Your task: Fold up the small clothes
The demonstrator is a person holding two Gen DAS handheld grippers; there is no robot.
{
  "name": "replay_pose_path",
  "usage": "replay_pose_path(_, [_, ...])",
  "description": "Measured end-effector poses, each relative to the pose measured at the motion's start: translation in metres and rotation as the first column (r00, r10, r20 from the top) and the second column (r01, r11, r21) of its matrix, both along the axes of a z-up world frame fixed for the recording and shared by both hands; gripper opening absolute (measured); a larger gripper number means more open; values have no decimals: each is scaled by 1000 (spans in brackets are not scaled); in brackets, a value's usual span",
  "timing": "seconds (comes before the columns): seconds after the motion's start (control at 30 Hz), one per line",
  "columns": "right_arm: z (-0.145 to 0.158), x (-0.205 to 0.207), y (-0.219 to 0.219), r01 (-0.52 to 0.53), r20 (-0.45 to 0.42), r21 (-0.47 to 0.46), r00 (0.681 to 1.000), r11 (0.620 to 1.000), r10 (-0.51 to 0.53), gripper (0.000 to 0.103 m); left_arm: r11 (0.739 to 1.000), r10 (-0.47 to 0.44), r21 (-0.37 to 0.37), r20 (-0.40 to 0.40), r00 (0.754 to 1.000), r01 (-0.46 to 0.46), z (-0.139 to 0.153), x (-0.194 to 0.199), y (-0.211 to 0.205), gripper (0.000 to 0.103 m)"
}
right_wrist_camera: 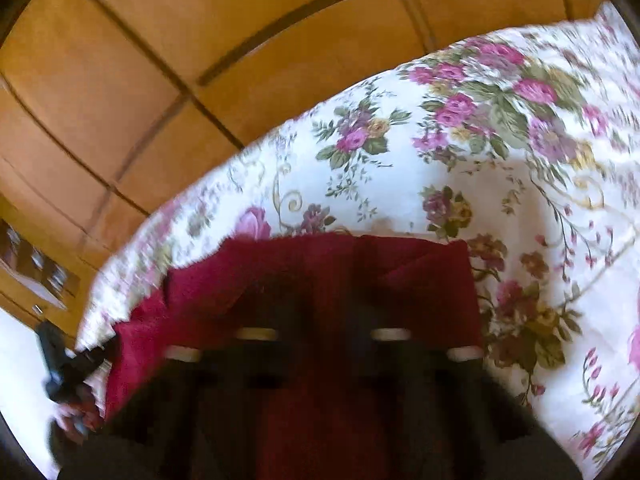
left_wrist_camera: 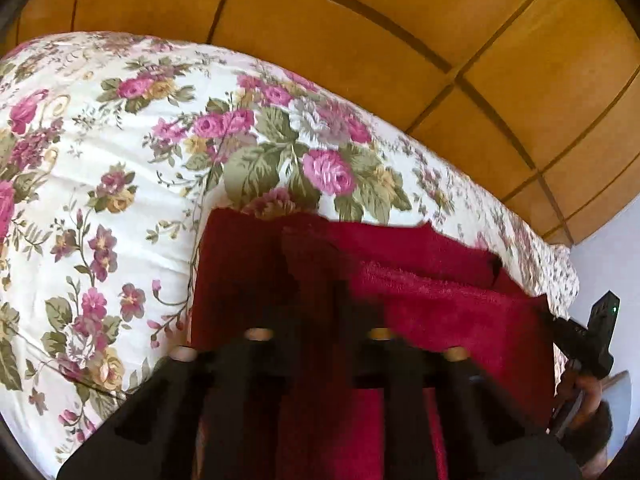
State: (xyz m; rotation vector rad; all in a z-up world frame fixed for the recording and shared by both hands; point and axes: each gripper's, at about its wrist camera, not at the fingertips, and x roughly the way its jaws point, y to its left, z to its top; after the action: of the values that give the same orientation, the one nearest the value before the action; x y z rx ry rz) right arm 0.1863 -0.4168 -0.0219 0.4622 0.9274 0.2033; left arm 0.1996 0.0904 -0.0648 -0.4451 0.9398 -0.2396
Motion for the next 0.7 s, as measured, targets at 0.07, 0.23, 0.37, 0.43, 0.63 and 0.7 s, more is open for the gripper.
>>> replay_pose_path(0.07, [13,-6,-2,52,53,-39,997,998,-50,6,999,52,1,65,997,-52,11,-5,7,8])
replay_pose_path(0.23, [-1,4,0,135,27,-105,991,985,-132,6,990,60,117,124,990,-75,14,0,-1,7])
replay_pose_path(0.37, [-28,5,4,163,16,-175,987,971,-162,15,972,76,215,74,994,-90,-19,13,-14,7])
replay_pose_path(0.43, [-27,6,9,163,27,-212,987,963,-161,17,975,86,202,62,994,-97,-25,18,-13,7])
replay_pose_path(0.63, [-31,13,19,154,33,-290,988,945,-151,24,973,86,211,56,995,-96,-26,23,-14,8])
replay_pose_path(0.7, [-30,12,17,159,36,-276,987,948,-155,26,975,94,198,49,994,-102,-20,21,-11,14])
